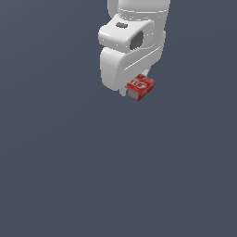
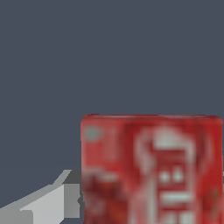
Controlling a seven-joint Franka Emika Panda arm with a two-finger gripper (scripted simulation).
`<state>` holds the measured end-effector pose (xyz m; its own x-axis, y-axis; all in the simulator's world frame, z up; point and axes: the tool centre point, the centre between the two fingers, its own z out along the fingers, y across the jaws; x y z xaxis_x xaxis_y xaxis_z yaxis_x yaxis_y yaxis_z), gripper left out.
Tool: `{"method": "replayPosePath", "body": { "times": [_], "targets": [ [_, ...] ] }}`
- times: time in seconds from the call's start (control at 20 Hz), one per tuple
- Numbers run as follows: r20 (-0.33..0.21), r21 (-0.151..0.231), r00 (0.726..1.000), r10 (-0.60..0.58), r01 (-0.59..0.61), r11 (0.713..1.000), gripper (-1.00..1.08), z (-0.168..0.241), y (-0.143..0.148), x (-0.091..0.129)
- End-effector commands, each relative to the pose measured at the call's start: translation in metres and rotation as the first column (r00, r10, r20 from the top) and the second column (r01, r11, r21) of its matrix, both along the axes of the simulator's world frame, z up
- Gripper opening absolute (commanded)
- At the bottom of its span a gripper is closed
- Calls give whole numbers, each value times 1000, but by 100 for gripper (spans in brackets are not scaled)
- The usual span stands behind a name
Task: Pick up the object and move it to a goal position.
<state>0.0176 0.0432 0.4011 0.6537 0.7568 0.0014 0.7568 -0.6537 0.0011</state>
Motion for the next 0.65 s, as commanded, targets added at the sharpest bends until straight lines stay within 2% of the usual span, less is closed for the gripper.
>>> {"method": "replayPosePath", "body": {
  "times": [0.0, 0.6],
  "targets": [
    [-2, 0, 1000, -1, 1, 1000, -100, 15, 2, 1],
    [-2, 0, 1000, -2, 2, 1000, -100, 41, 6, 4]
  ]
}}
